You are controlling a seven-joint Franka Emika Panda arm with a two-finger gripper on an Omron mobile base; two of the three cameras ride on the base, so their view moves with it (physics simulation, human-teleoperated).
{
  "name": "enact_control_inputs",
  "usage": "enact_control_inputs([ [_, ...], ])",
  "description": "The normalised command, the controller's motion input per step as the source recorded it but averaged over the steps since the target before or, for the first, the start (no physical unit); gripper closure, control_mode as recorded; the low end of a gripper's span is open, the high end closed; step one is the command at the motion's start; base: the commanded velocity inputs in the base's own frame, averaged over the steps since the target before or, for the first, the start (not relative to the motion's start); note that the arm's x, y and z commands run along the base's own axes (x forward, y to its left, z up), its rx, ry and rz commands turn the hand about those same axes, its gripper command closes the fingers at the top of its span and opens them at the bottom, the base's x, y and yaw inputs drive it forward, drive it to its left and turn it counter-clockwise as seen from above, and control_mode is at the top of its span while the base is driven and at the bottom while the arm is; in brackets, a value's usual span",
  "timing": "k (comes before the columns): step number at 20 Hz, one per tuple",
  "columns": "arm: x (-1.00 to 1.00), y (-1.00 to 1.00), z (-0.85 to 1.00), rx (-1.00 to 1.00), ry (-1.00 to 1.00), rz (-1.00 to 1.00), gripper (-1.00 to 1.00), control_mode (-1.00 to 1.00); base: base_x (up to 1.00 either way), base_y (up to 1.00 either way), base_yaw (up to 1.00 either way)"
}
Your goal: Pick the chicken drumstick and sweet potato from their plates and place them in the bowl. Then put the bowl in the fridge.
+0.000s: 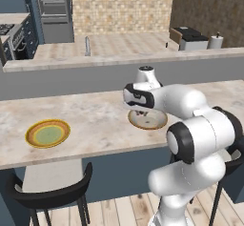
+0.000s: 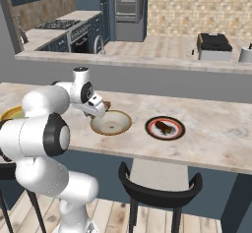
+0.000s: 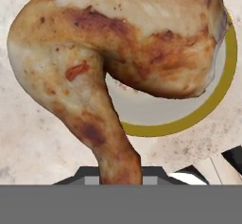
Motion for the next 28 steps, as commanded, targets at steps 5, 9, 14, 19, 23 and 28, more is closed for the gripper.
enact_control_inputs([
  [5, -0.05, -0.54, -0.16, -0.01, 0.0, -0.07, 1.0, -1.0, 0.0, 0.0, 0.0],
  [9, 0.0, -0.34, -0.28, 0.0, 0.0, -0.03, 1.0, -1.0, 0.0, 0.0, 0.0],
  [14, 0.03, -0.06, -0.27, 0.0, 0.0, -0.03, 1.0, -1.0, 0.0, 0.0, 0.0],
  [19, 0.05, 0.0, -0.15, 0.0, 0.02, 0.0, 1.0, -1.0, 0.0, 0.0, 0.0],
  [23, 0.05, -0.01, -0.11, 0.0, 0.0, 0.0, 1.0, -1.0, 0.0, 0.0, 0.0],
  [28, 0.0, -0.01, -0.13, 0.0, 0.0, 0.0, 1.0, -1.0, 0.0, 0.0, 0.0],
])
